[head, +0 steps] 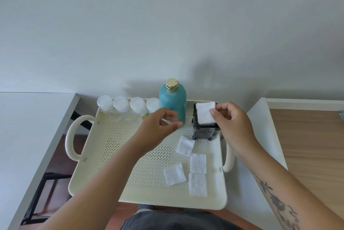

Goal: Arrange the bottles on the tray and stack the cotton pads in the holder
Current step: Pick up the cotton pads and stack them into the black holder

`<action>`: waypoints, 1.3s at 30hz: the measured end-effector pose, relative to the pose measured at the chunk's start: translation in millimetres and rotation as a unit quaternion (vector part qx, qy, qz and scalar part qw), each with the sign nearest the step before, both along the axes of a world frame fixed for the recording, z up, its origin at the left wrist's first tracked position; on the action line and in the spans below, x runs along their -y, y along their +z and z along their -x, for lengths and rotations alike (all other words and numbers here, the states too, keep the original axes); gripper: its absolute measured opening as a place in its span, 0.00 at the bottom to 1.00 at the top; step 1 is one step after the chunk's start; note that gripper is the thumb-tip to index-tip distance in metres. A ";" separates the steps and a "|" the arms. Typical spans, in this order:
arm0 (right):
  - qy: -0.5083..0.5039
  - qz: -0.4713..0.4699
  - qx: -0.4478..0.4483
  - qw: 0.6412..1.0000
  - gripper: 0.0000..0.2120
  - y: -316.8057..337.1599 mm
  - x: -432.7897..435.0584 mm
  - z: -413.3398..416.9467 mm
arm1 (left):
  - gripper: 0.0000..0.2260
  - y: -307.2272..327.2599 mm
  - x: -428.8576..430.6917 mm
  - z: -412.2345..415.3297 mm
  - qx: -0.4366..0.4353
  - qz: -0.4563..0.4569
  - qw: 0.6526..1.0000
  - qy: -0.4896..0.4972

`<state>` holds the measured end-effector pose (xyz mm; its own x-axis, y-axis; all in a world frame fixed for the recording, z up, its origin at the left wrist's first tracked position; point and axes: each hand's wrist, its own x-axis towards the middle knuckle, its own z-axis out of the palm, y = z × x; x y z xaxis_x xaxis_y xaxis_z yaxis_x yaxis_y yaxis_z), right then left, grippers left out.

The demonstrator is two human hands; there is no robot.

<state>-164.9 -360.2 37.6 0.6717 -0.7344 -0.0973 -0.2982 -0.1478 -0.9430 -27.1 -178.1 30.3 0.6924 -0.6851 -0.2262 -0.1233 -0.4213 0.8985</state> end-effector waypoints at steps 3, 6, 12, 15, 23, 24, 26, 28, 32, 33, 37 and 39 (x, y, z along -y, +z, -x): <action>-0.024 0.013 -0.027 0.999 0.02 -7.8 7.0 -4.9 | 0.11 -21.6 -14.4 1.8 0.003 -0.085 0.996 -0.016; -0.026 0.049 -0.050 0.997 0.04 -12.5 8.3 -7.0 | 0.11 -47.5 -31.0 9.1 0.005 -0.163 0.986 -0.021; 0.003 0.136 -0.079 0.988 0.04 -18.8 9.4 -7.4 | 0.11 -81.0 -48.6 30.5 0.013 -0.221 0.973 -0.064; 0.004 0.184 -0.084 0.979 0.06 -20.1 9.2 -8.3 | 0.11 -87.9 -48.2 37.1 0.028 -0.242 0.966 -0.090; 0.117 0.439 -0.042 0.890 0.05 -25.2 -2.7 7.5 | 0.13 -93.0 -38.9 46.4 0.053 -0.272 0.951 -0.140; 0.134 0.455 -0.040 0.879 0.05 -27.3 -4.1 8.1 | 0.13 -92.9 -37.8 46.8 0.063 -0.276 0.947 -0.149; 0.162 0.476 -0.035 0.864 0.06 -30.8 -6.5 6.8 | 0.12 -92.8 -36.4 47.1 0.083 -0.282 0.942 -0.163; 0.171 0.483 -0.038 0.858 0.06 -32.5 -7.3 3.9 | 0.11 -92.3 -35.8 47.1 0.092 -0.284 0.940 -0.167; 0.166 0.474 -0.068 0.862 0.11 -33.9 -7.7 2.8 | 0.10 -91.3 -35.3 47.0 0.087 -0.289 0.938 -0.168; 0.171 0.472 -0.076 0.862 0.13 -33.7 -7.8 3.0 | 0.09 -91.2 -35.0 46.7 0.084 -0.289 0.939 -0.168; 0.195 0.468 -0.118 0.854 0.16 -32.9 -8.4 2.0 | 0.08 -93.2 -34.0 45.4 0.074 -0.290 0.940 -0.167; 0.202 0.467 -0.135 0.850 0.17 -32.7 -8.6 1.3 | 0.05 -94.9 -34.4 44.3 0.071 -0.286 0.941 -0.168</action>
<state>-166.2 -351.5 4.9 0.9334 -0.2905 0.2108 -0.2318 -0.9363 -0.2640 -71.4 -143.7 -64.6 0.5088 -0.6649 -0.5468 -0.4374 -0.7467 0.5011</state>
